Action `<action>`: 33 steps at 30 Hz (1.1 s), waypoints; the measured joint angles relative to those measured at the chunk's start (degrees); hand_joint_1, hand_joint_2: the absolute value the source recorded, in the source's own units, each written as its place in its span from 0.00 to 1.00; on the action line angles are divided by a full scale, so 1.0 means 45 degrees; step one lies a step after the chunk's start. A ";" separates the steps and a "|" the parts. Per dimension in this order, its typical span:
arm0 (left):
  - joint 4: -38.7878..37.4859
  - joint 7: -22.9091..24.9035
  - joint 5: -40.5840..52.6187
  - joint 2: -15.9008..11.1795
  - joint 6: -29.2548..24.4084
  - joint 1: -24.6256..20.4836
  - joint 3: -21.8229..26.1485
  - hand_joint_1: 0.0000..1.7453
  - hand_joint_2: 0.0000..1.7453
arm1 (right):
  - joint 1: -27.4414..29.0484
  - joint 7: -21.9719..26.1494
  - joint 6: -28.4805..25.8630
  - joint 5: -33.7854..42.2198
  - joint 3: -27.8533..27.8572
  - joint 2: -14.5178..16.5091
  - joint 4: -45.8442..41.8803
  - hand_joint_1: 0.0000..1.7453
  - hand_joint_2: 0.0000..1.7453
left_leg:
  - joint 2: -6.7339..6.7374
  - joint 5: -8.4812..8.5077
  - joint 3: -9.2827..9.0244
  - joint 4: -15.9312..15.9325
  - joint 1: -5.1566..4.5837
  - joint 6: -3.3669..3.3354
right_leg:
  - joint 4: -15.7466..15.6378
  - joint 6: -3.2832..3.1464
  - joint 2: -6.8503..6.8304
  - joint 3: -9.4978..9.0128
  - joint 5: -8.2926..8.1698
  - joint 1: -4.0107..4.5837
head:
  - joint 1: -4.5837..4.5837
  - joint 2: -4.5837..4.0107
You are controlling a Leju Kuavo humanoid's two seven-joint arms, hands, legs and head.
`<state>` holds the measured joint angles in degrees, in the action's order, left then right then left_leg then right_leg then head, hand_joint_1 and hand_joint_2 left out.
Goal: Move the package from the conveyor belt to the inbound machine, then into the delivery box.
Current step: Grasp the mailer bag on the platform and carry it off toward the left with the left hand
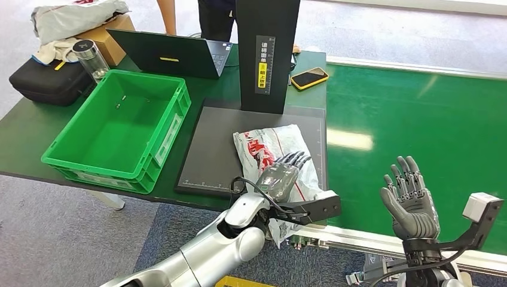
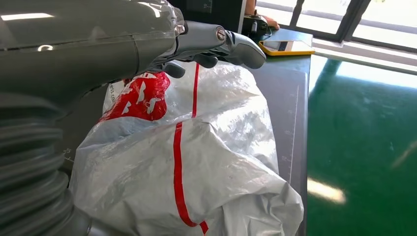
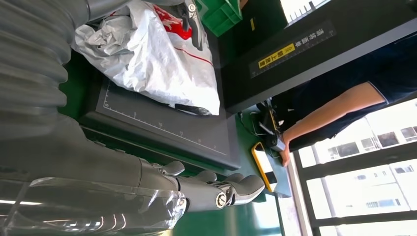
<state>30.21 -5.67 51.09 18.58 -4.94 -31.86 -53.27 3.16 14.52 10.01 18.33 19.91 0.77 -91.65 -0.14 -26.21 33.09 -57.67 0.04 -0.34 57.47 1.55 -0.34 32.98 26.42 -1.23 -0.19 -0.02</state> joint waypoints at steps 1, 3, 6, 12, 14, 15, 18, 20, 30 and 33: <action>-0.0024 -0.0010 0.0008 0.0000 -0.0012 0.0005 0.0000 0.02 1.00 | -0.0033 0.0001 -0.0002 -0.0001 -0.0030 -0.0007 0.0023 0.00 1.00 | 0.0000 0.0000 0.0000 0.0000 0.0000 0.0000 | 0.0000 0.0000 0.0000 0.0000 0.0000 0.0000 | 0.0000 0.0000; -0.0072 -0.0027 0.0017 0.0000 -0.0039 0.0010 0.0000 0.52 1.00 | -0.0094 0.0006 -0.0005 -0.0011 -0.0094 -0.0028 0.0058 0.00 1.00 | 0.0000 0.0000 0.0000 0.0000 0.0000 0.0000 | 0.0000 0.0000 0.0000 0.0000 0.0000 0.0000 | 0.0000 -0.0002; -0.0133 -0.0038 0.0024 0.0000 -0.0064 0.0015 0.0000 1.00 1.00 | -0.0191 0.0009 -0.0010 -0.0030 -0.0170 -0.0058 0.0119 0.00 1.00 | 0.0000 0.0000 -0.0001 0.0000 0.0000 0.0000 | 0.0000 0.0000 0.0000 0.0000 0.0000 0.0000 | 0.0000 -0.0002; -0.0214 -0.0064 0.0063 0.0000 -0.0062 0.0042 0.0000 1.00 1.00 | -0.0259 0.0008 -0.0041 -0.0038 -0.0199 -0.0066 0.0147 0.00 1.00 | 0.0000 0.0000 0.0000 -0.0001 0.0000 0.0000 | 0.0000 0.0000 0.0000 0.0000 0.0000 0.0000 | -0.0001 -0.0001; -0.0240 -0.0066 0.0075 0.0000 -0.0051 0.0043 0.0000 1.00 1.00 | -0.0259 0.0009 -0.0067 -0.0038 -0.0199 -0.0068 0.0147 0.00 1.00 | 0.0000 0.0000 0.0000 -0.0001 0.0000 0.0000 | 0.0000 0.0000 0.0000 0.0000 0.0000 0.0000 | -0.0001 -0.0001; -0.0255 -0.0066 0.0083 0.0000 -0.0040 0.0043 0.0000 1.00 1.00 | -0.0258 0.0009 -0.0075 -0.0036 -0.0199 -0.0069 0.0147 0.00 1.00 | 0.0000 0.0000 -0.0001 -0.0001 0.0000 0.0000 | 0.0000 0.0000 0.0000 0.0001 0.0000 0.0000 | -0.0001 0.0000; -0.0274 -0.0073 0.0105 0.0000 0.0021 0.0042 0.0000 1.00 1.00 | -0.0256 0.0010 -0.0100 -0.0036 -0.0199 -0.0069 0.0144 0.00 1.00 | 0.0000 0.0000 -0.0001 -0.0001 0.0000 0.0000 | 0.0000 0.0000 0.0000 0.0001 0.0000 0.0000 | -0.0001 0.0000; -0.0277 -0.0081 0.0133 0.0001 0.0049 0.0042 0.0000 1.00 1.00 | -0.0255 0.0012 -0.0120 -0.0038 -0.0199 -0.0069 0.0141 0.00 1.00 | 0.0000 0.0000 -0.0001 -0.0001 0.0000 0.0000 | 0.0000 0.0000 0.0000 0.0002 0.0000 0.0000 | -0.0001 -0.0002; -0.0278 -0.0164 0.0182 0.0032 0.0057 0.0041 0.0000 1.00 1.00 | -0.0228 0.0019 -0.0123 -0.0038 -0.0193 -0.0069 0.0052 0.00 1.00 | 0.0000 0.0000 -0.0001 -0.0001 0.0000 0.0000 | 0.0000 0.0000 0.0000 0.0004 0.0000 0.0000 | 0.0000 -0.0002; -0.0268 -0.0279 0.0131 0.0044 -0.0034 0.0040 0.0000 1.00 1.00 | -0.0204 0.0023 -0.0114 -0.0038 -0.0183 -0.0069 0.0011 0.00 1.00 | 0.0000 0.0000 -0.0002 -0.0001 0.0000 0.0000 | 0.0000 0.0000 0.0000 0.0004 0.0000 0.0000 | -0.0001 -0.0002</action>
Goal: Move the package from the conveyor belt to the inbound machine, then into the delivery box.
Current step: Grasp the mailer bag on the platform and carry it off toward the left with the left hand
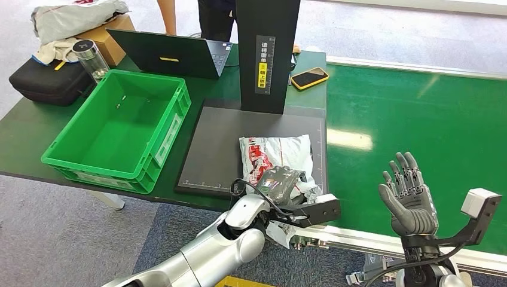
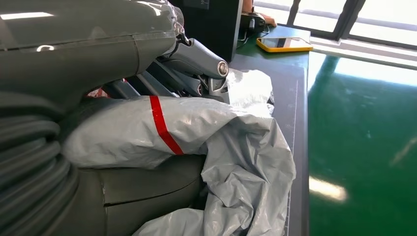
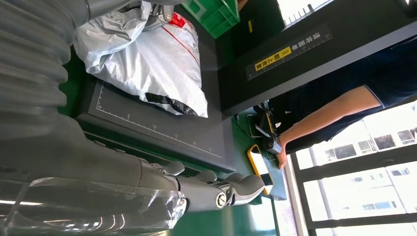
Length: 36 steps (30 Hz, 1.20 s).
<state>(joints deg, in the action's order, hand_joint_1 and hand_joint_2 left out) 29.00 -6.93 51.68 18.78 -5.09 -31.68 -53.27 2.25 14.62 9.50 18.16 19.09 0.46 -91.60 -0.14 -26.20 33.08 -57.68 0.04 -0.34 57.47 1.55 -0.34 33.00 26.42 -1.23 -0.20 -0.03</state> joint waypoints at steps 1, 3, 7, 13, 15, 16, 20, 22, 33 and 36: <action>0.0023 -0.0036 -0.0034 0.0000 -0.0046 0.0000 0.0001 1.00 1.00 | 0.0010 0.0000 0.0006 0.0000 0.0002 0.0000 -0.0006 0.00 1.00 | 0.0000 0.0000 0.0000 0.0000 0.0000 0.0000 | 0.0000 0.0000 0.0000 0.0000 0.0000 0.0000 | 0.0000 0.0001; 0.0160 -0.0109 -0.0123 0.0000 -0.0162 0.0002 0.0007 1.00 1.00 | 0.0028 0.0000 0.0022 0.0000 0.0004 0.0000 -0.0010 0.00 1.00 | 0.0000 0.0000 0.0001 0.0000 0.0000 0.0000 | 0.0000 0.0000 0.0000 0.0000 0.0000 0.0000 | 0.0001 0.0000; 0.0814 -0.0226 -0.0321 -0.0018 -0.0301 0.0035 0.0077 1.00 1.00 | 0.0031 0.0003 0.0064 0.0000 0.0004 0.0000 -0.0010 0.00 1.00 | 0.0000 0.0000 0.0003 0.0000 0.0000 0.0000 | 0.0000 0.0000 0.0000 0.0000 0.0000 0.0000 | 0.0001 -0.0001; 0.2905 -0.0276 -0.0869 -0.0370 -0.0290 0.0385 0.0284 1.00 1.00 | 0.0040 0.0011 0.0179 0.0000 0.0004 -0.0025 -0.0010 0.00 1.00 | 0.0000 0.0000 0.0004 0.0001 0.0000 0.0000 | 0.0000 0.0000 0.0000 0.0001 0.0000 0.0000 | 0.0001 0.0000; 0.3784 -0.0277 -0.1061 -0.0565 -0.0262 0.0548 0.0350 1.00 1.00 | 0.0052 0.0019 0.0162 0.0002 0.0004 -0.0035 -0.0011 0.00 1.00 | 0.0000 0.0000 0.0004 0.0001 0.0000 0.0000 | 0.0000 -0.0001 0.0000 0.0002 0.0000 0.0001 | 0.0001 0.0002; 0.4250 -0.0276 -0.1156 -0.0671 -0.0234 0.0642 0.0378 1.00 1.00 | 0.0071 0.0028 0.0139 0.0006 0.0005 -0.0035 -0.0018 0.00 1.00 | 0.0000 0.0000 0.0004 0.0001 0.0000 0.0000 | 0.0000 -0.0001 0.0000 0.0002 0.0001 0.0001 | 0.0001 0.0002; 0.6270 -0.0233 -0.1503 -0.1159 -0.0097 0.1007 0.0542 1.00 1.00 | 0.0307 0.0044 0.0011 0.0055 0.0043 -0.0034 -0.0232 0.00 1.00 | 0.0000 0.0000 0.0007 0.0001 0.0001 0.0000 | 0.0000 -0.0002 0.0000 0.0005 0.0002 0.0001 | 0.0001 0.0001; 0.7319 -0.0209 -0.1730 -0.1439 -0.0112 0.1152 0.0668 1.00 1.00 | 0.0464 0.0041 -0.0033 0.0075 0.0090 -0.0034 -0.0395 0.00 1.00 | 0.0001 -0.0001 0.0008 0.0002 0.0001 0.0000 | 0.0001 -0.0002 0.0002 0.0006 0.0002 0.0001 | 0.0002 0.0001; 1.1922 -0.0245 -0.2980 -0.2854 -0.0956 0.1853 0.1745 1.00 1.00 | 0.0897 -0.0023 0.0106 0.0102 0.0226 -0.0027 -0.0824 0.00 1.00 | 0.0003 0.0001 0.0004 0.0004 0.0002 0.0000 | 0.0001 -0.0002 0.0001 0.0003 0.0002 0.0002 | 0.0001 0.0001; 1.2757 -0.0208 -0.3178 -0.3076 -0.1149 0.2027 0.2034 1.00 1.00 | 0.1040 -0.0062 0.0107 0.0146 0.0302 0.0004 -0.1032 0.00 1.00 | 0.0003 0.0000 0.0007 0.0003 0.0002 0.0000 | 0.0000 -0.0002 0.0001 0.0003 0.0002 0.0002 | 0.0000 0.0001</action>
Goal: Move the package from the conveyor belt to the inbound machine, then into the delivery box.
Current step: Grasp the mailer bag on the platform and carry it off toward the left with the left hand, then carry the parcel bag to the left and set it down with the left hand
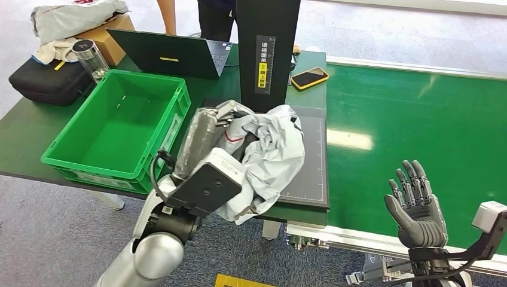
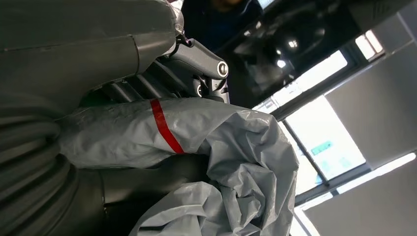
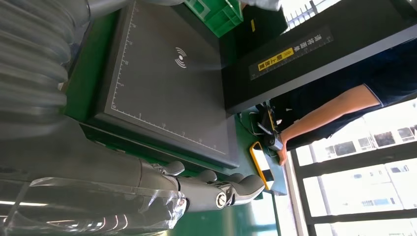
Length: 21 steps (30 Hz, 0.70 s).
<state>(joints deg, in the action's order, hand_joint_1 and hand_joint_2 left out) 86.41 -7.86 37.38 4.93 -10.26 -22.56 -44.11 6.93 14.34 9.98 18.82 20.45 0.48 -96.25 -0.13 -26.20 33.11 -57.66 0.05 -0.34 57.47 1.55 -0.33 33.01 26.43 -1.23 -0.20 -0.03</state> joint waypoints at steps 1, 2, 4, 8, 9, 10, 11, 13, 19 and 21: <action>0.0270 0.0011 -0.0105 -0.0076 -0.0108 0.0055 0.0125 1.00 1.00 | 0.0061 -0.0028 0.0023 0.0018 0.0047 0.0022 -0.0081 0.00 1.00 | 0.0000 0.0000 0.0001 0.0000 0.0000 0.0000 | 0.0000 0.0000 0.0000 0.0000 0.0000 0.0000 | 0.0000 0.0000; 0.0538 0.0012 -0.0228 -0.0148 -0.0230 0.0113 0.0267 1.00 1.00 | 0.0124 -0.0058 0.0056 0.0036 0.0092 0.0052 -0.0166 0.00 1.00 | 0.0000 -0.0001 0.0002 0.0000 0.0000 0.0000 | 0.0000 -0.0001 0.0000 0.0001 0.0001 0.0000 | 0.0000 0.0000; 0.1025 -0.0011 -0.0527 -0.0269 -0.0501 0.0265 0.0599 1.00 1.00 | 0.0250 -0.0135 0.0166 0.0057 0.0145 0.0132 -0.0330 0.00 1.00 | 0.0000 -0.0001 0.0001 0.0001 0.0000 0.0001 | 0.0000 -0.0001 0.0001 0.0002 0.0001 0.0001 | 0.0004 0.0000; 0.1776 -0.0098 -0.0927 -0.0435 -0.0895 0.0671 0.1390 1.00 1.00 | 0.0428 -0.0216 0.0402 0.0032 0.0161 0.0289 -0.0551 0.00 1.00 | 0.0001 -0.0001 0.0000 0.0003 0.0002 0.0001 | 0.0000 -0.0002 0.0001 0.0001 0.0002 0.0003 | 0.0001 -0.0004; 0.1928 -0.0119 -0.0979 -0.0464 -0.0957 0.0793 0.1614 1.00 1.00 | 0.0452 -0.0221 0.0448 -0.0013 0.0160 0.0317 -0.0580 0.00 1.00 | 0.0001 -0.0001 -0.0001 0.0004 0.0002 0.0001 | 0.0000 -0.0002 0.0001 0.0001 0.0002 0.0003 | 0.0002 -0.0004; 0.2060 -0.0142 -0.1014 -0.0484 -0.1007 0.0920 0.1838 1.00 1.00 | 0.0468 -0.0222 0.0483 -0.0073 0.0159 0.0340 -0.0599 0.00 1.00 | 0.0002 -0.0001 -0.0002 0.0005 0.0002 0.0001 | 0.0000 -0.0002 0.0001 0.0000 0.0002 0.0003 | 0.0002 -0.0002; 0.2173 -0.0168 -0.1042 -0.0500 -0.1046 0.1046 0.2063 1.00 1.00 | 0.0479 -0.0223 0.0509 -0.0130 0.0158 0.0358 -0.0608 0.00 1.00 | 0.0002 -0.0001 -0.0002 0.0004 0.0002 0.0001 | 0.0000 -0.0002 0.0001 -0.0001 0.0002 0.0003 | 0.0002 -0.0002; 0.2344 -0.0214 -0.1071 -0.0520 -0.1098 0.1265 0.2450 1.00 1.00 | 0.0483 -0.0225 0.0528 -0.0224 0.0147 0.0395 -0.0623 0.00 1.00 | 0.0001 0.0000 -0.0002 0.0004 0.0003 0.0001 | 0.0000 -0.0001 0.0001 -0.0003 0.0002 0.0003 | 0.0002 -0.0001; 0.2861 -0.0326 -0.1102 -0.0528 -0.1435 0.2056 0.3806 1.00 1.00 | 0.0479 -0.0225 0.0550 -0.0408 -0.0022 0.0452 -0.0639 0.00 1.00 | 0.0003 -0.0001 -0.0001 0.0003 0.0002 0.0000 | 0.0000 -0.0001 0.0002 -0.0002 0.0002 0.0002 | 0.0001 -0.0002; 0.2912 -0.0397 -0.1189 -0.0528 -0.1562 0.2249 0.4240 1.00 1.00 | 0.0481 -0.0223 0.0555 -0.0493 -0.0103 0.0457 -0.0650 0.00 1.00 | 0.0000 -0.0001 0.0000 0.0003 0.0002 0.0001 | 0.0000 -0.0002 0.0000 -0.0002 0.0002 0.0003 | 0.0001 -0.0002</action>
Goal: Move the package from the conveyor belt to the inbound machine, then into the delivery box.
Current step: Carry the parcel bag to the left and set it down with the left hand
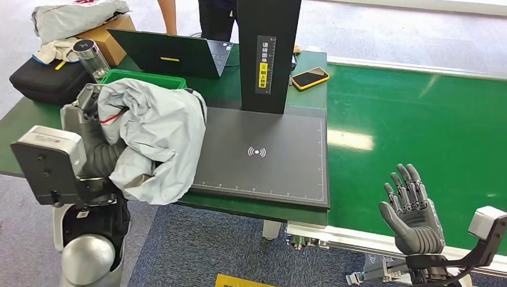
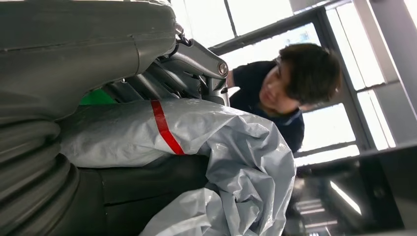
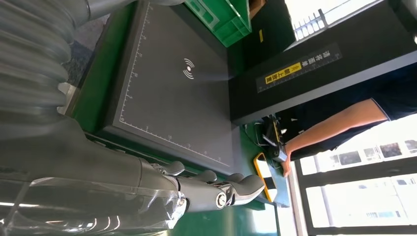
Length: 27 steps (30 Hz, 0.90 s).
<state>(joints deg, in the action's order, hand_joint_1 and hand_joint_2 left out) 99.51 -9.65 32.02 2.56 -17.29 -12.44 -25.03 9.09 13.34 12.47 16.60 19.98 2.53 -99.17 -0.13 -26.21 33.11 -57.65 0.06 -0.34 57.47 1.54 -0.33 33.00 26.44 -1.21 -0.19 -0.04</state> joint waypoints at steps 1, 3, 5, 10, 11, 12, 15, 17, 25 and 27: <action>0.0007 -0.0047 -0.0071 0.0000 -0.0065 0.0112 0.0225 1.00 1.00 | 0.0004 0.0001 0.0002 -0.0055 -0.0051 0.0004 -0.0017 0.00 1.00 | 0.0003 0.0000 -0.0001 0.0000 0.0000 0.0000 | 0.0000 0.0000 0.0004 0.0002 0.0000 0.0000 | 0.0001 0.0000; 0.0009 -0.0154 -0.0206 0.0000 -0.0178 0.0328 0.0674 1.00 1.00 | 0.0024 0.0004 0.0006 -0.0136 -0.0125 0.0021 -0.0073 0.00 1.00 | 0.0011 -0.0001 -0.0001 0.0000 0.0000 0.0000 | 0.0000 0.0000 0.0011 0.0006 0.0000 0.0000 | 0.0002 0.0002; 0.0004 -0.0262 -0.0277 0.0000 -0.0264 0.0486 0.1044 1.00 1.00 | 0.0053 0.0004 0.0027 -0.0164 -0.0143 0.0050 -0.0129 0.00 1.00 | 0.0012 0.0000 -0.0001 0.0000 0.0000 0.0000 | 0.0000 0.0000 0.0010 0.0006 0.0000 0.0000 | 0.0001 0.0002; -0.0070 -0.0413 -0.0274 0.0000 -0.0426 0.0788 0.1721 1.00 1.00 | 0.0132 0.0008 0.0284 -0.0358 -0.0173 0.0150 -0.0265 0.00 1.00 | 0.0014 0.0000 -0.0001 0.0000 0.0000 0.0000 | 0.0000 0.0000 0.0012 0.0005 0.0000 0.0000 | 0.0001 0.0002; -0.0096 -0.0407 -0.0217 0.0000 -0.0437 0.0807 0.1846 1.00 1.00 | 0.0128 0.0008 0.0322 -0.0402 -0.0183 0.0171 -0.0270 0.00 1.00 | 0.0014 0.0000 -0.0001 0.0000 0.0000 0.0000 | 0.0000 0.0000 0.0011 0.0005 0.0000 0.0000 | 0.0000 0.0002; -0.0121 -0.0390 -0.0154 0.0000 -0.0439 0.0809 0.1953 1.00 1.00 | 0.0119 0.0010 0.0352 -0.0441 -0.0193 0.0183 -0.0271 0.00 1.00 | 0.0013 0.0000 -0.0001 0.0000 0.0000 0.0000 | 0.0000 0.0000 0.0010 0.0004 -0.0001 0.0000 | 0.0001 0.0002; -0.0232 -0.0254 0.0042 0.0000 -0.0380 0.0714 0.2299 1.00 1.00 | 0.0067 0.0019 0.0412 -0.0548 -0.0218 0.0191 -0.0271 0.00 1.00 | 0.0013 0.0000 -0.0002 -0.0001 0.0000 0.0000 | 0.0000 0.0000 0.0010 0.0004 -0.0001 0.0000 | 0.0001 0.0004; -0.0352 -0.0128 0.0135 0.0000 -0.0312 0.0540 0.2519 1.00 1.00 | 0.0017 0.0023 0.0418 -0.0566 -0.0233 0.0191 -0.0271 0.00 1.00 | 0.0013 0.0001 -0.0003 -0.0001 0.0000 0.0000 | 0.0000 0.0001 0.0010 0.0004 -0.0002 0.0000 | 0.0000 0.0003; -0.1088 0.0208 0.0605 0.0015 0.0100 -0.0414 0.3168 1.00 1.00 | -0.0172 0.0034 0.0390 -0.0566 -0.0392 0.0191 -0.0266 0.00 1.00 | 0.0013 0.0002 -0.0004 -0.0001 0.0001 0.0001 | 0.0000 0.0000 0.0010 0.0004 -0.0002 0.0001 | 0.0000 0.0003; -0.1263 0.0314 0.0754 0.0024 0.0219 -0.0661 0.3252 1.00 1.00 | -0.0205 0.0038 0.0372 -0.0566 -0.0442 0.0191 -0.0266 0.00 1.00 | 0.0013 0.0002 -0.0004 -0.0001 0.0001 0.0001 | 0.0000 0.0000 0.0010 0.0004 -0.0002 0.0001 | 0.0001 0.0001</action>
<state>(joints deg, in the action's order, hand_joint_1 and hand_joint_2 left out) 93.83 -8.24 35.42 2.67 -16.30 -15.41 -10.40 8.17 13.51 14.15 14.05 17.99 3.39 -100.37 -0.07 -26.20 33.09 -57.65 0.06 -0.34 57.47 1.54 -0.28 33.02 26.43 -1.21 -0.19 -0.03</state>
